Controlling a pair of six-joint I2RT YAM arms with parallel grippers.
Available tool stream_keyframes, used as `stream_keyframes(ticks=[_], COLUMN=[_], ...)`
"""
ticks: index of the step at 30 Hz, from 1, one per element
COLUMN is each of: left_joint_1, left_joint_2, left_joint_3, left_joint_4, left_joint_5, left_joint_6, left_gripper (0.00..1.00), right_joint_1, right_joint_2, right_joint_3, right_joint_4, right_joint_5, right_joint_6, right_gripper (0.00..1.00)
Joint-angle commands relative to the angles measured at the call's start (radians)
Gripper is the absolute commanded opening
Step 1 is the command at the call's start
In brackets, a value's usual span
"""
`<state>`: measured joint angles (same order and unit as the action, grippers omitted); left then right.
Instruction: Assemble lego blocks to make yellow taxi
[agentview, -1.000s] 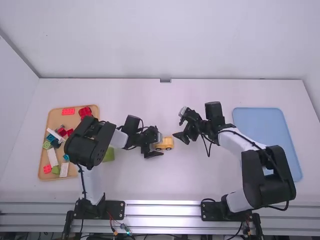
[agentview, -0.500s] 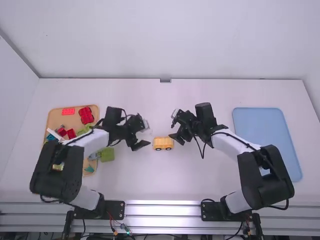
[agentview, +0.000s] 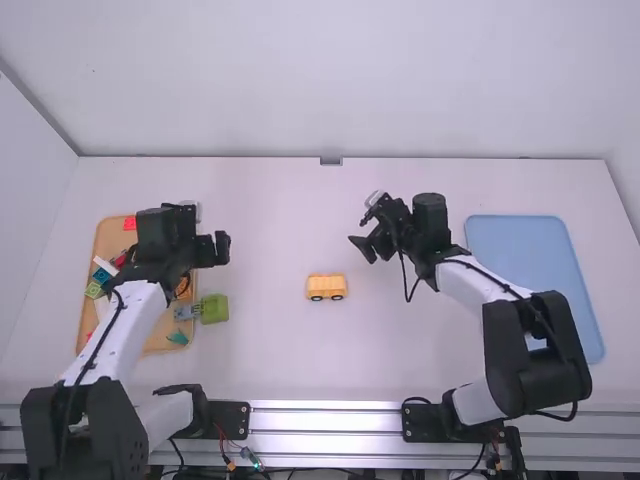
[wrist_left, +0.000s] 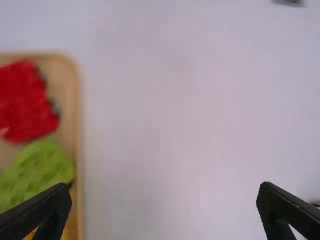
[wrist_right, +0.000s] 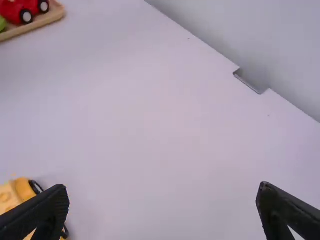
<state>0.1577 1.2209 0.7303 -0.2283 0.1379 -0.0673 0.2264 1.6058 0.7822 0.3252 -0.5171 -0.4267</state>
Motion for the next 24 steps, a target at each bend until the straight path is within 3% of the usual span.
stream_keyframes(ticks=[1, 12, 16, 24], left_joint_1=[0.003, 0.142, 0.154, 0.155], left_joint_2=[-0.008, 0.113, 0.249, 0.512], left_joint_3=[-0.001, 0.145, 0.205, 0.372], left_joint_4=[-0.042, -0.316, -0.316, -0.438], left_joint_5=[-0.202, -0.158, -0.133, -0.183], left_joint_6=[-0.182, -0.227, -0.140, -0.177], left_gripper=[0.99, 0.98, 0.76, 0.57], right_joint_1=[-0.011, 0.016, 0.041, 0.060], right_joint_2=[-0.024, -0.024, -0.024, -0.024], right_joint_3=[0.003, 0.003, 0.003, 0.003], right_joint_4=[0.013, 0.012, 0.012, 0.011], right_joint_5=[-0.006, -0.009, -0.006, -0.006], right_joint_6=[0.085, 0.089, 0.086, 0.087], right_gripper=[0.99, 0.99, 0.99, 0.99])
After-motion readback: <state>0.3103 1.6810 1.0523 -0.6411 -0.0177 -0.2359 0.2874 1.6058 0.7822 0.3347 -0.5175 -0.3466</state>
